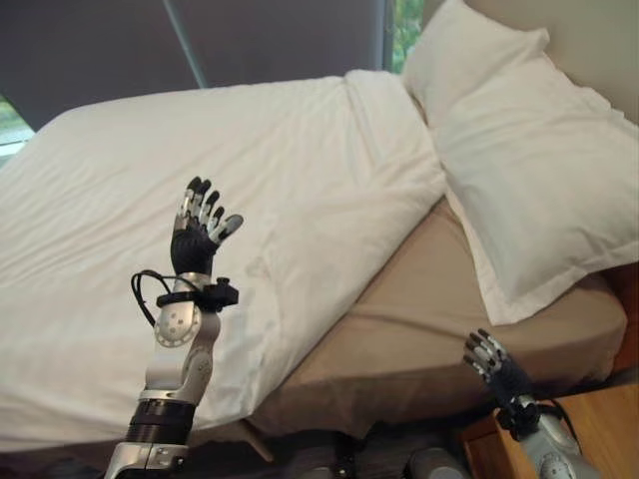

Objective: Making the bed.

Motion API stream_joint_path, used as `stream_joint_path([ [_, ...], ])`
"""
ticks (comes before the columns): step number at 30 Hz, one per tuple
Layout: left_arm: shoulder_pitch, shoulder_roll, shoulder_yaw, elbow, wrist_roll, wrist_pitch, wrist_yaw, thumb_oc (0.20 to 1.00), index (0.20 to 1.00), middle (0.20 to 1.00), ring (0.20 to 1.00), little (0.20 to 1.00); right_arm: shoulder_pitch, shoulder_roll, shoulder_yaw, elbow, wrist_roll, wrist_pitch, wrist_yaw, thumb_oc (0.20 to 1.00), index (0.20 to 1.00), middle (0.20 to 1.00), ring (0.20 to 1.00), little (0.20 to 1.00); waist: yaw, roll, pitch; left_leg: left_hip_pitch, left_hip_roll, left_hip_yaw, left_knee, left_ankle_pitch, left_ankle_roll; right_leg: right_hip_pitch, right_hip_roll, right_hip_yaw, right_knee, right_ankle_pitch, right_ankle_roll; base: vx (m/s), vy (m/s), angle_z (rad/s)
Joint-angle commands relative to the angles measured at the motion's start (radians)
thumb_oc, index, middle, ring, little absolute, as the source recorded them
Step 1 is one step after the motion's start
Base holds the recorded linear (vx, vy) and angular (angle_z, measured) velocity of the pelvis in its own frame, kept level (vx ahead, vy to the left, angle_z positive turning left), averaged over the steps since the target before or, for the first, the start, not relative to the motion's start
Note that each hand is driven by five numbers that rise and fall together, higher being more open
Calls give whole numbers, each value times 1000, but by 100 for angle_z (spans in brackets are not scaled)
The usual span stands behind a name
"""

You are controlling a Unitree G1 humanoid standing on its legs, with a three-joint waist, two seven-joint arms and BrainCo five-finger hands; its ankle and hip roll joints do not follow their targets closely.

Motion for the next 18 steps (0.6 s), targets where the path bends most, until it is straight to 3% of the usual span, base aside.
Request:
stream_joint_path([
  [1, -185, 120, 17, 156, 204, 9, 85, 1000, 1000, 1000, 1000, 1000, -35, -55, 4, -56, -41, -14, 46, 1000, 1000, 1000, 1000, 1000, -36, -7, -1, 96, 23, 41, 6, -88, -132, 12, -49, 16, -271, 216, 48, 81, 42, -30],
  [7, -353, 254, -120, 442, 384, 85, 86, 1000, 1000, 1000, 1000, 1000, -52, -65, 27, -51, -38, -37, 40, 1000, 1000, 1000, 1000, 1000, -71, 14, 3, 89, 19, 73, 6, -102, -130, -19, -47, 37, -271, 223, 63, 45, 33, -17],
  [10, -463, 375, -294, 579, 634, 133, 22, 1000, 1000, 1000, 1000, 1000, -61, -59, 31, -15, -14, -41, 41, 1000, 1000, 1000, 1000, 1000, -80, 23, 7, 87, 18, 81, 6, -106, -129, -29, -46, 43, -271, 227, 71, 40, 14, -13],
  [12, -505, 383, -344, 638, 664, 147, -9, 1000, 1000, 1000, 1000, 1000, -64, -55, 35, -8, -6, -40, 43, 1000, 1000, 1000, 1000, 1000, -80, 25, 10, 84, 18, 84, 6, -106, -129, -32, -46, 45, -271, 229, 73, -2, 9, -12],
  [13, -593, 396, -435, 728, 740, 151, -39, 1000, 1000, 1000, 1000, 1000, -76, -59, 61, 0, 0, -41, 50, 1000, 1000, 1000, 1000, 1000, -90, 29, 17, 74, 19, 92, 6, -107, -130, -49, -46, 52, -271, 235, 75, -33, 13, -10],
  [18, -643, 360, -490, 835, 774, 149, -69, 1000, 1000, 1000, 1000, 1000, -82, -68, 102, -3, 12, -41, 66, 1000, 1000, 1000, 1000, 1000, -101, 27, 28, 60, 25, 114, 6, -107, -133, -79, -41, 65, -271, 246, 79, -17, 2, -12],
])
